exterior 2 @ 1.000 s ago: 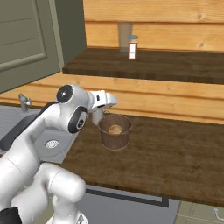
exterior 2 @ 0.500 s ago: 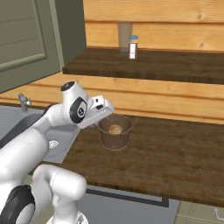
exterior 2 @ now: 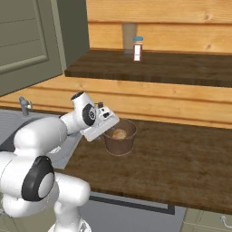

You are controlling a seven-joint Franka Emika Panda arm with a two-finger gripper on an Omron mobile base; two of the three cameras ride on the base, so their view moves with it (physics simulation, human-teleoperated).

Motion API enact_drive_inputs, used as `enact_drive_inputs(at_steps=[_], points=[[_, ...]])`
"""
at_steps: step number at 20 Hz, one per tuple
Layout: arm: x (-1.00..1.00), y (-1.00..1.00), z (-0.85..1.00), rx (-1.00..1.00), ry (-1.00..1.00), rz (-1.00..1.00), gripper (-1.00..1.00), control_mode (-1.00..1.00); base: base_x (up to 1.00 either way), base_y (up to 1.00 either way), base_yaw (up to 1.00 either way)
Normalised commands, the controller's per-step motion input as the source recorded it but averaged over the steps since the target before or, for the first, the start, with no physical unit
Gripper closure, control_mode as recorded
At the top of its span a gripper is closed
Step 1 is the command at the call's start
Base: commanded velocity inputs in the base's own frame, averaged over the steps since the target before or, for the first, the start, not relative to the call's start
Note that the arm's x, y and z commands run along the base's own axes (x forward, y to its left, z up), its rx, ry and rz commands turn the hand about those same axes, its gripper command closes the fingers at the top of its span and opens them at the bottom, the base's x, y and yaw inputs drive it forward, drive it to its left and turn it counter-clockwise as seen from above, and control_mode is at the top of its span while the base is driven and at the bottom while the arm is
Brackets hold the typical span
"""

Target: Open the cabinet, pick up the bread from the cabinet and place it in the basket. Then move the basket to the dining counter.

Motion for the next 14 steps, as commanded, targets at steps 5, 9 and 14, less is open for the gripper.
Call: enact_drive_inputs(at_steps=[5,9,14], points=[[0.39,-0.02,-0.50,-0.04,0.10,0.11,-1.00,-1.00,0.00,0.00,0.00],[0.39,-0.07,-0.51,-0.02,0.08,0.09,-1.00,-1.00,0.00,0.00,0.00],[0.04,-0.18,-0.48,0.00,0.04,0.03,1.00,-1.00,0.00,0.00,0.00]])
